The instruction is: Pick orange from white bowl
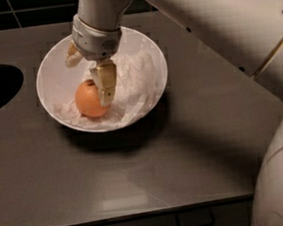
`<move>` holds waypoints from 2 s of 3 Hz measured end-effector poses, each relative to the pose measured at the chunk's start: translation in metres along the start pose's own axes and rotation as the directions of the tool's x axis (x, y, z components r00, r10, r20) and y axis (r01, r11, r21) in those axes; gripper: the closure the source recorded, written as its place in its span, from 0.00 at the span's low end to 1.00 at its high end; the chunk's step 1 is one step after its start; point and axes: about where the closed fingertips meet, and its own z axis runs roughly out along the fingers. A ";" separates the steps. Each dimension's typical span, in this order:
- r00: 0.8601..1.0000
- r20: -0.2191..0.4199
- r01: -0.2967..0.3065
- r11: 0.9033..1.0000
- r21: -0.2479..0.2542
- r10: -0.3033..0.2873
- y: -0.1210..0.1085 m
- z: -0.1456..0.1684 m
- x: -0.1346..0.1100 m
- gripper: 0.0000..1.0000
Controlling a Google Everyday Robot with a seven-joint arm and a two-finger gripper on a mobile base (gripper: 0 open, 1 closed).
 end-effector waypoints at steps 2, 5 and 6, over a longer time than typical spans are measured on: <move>1.000 0.015 -0.007 1.000 -0.016 0.008 0.002 0.007 0.003 0.21; 0.999 0.037 -0.017 0.999 -0.036 0.019 0.006 0.018 0.006 0.21; 0.999 0.042 -0.021 0.999 -0.041 0.022 0.007 0.021 0.007 0.21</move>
Offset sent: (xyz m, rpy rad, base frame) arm -0.0020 -0.0054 -0.0146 -0.0031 0.0512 0.0008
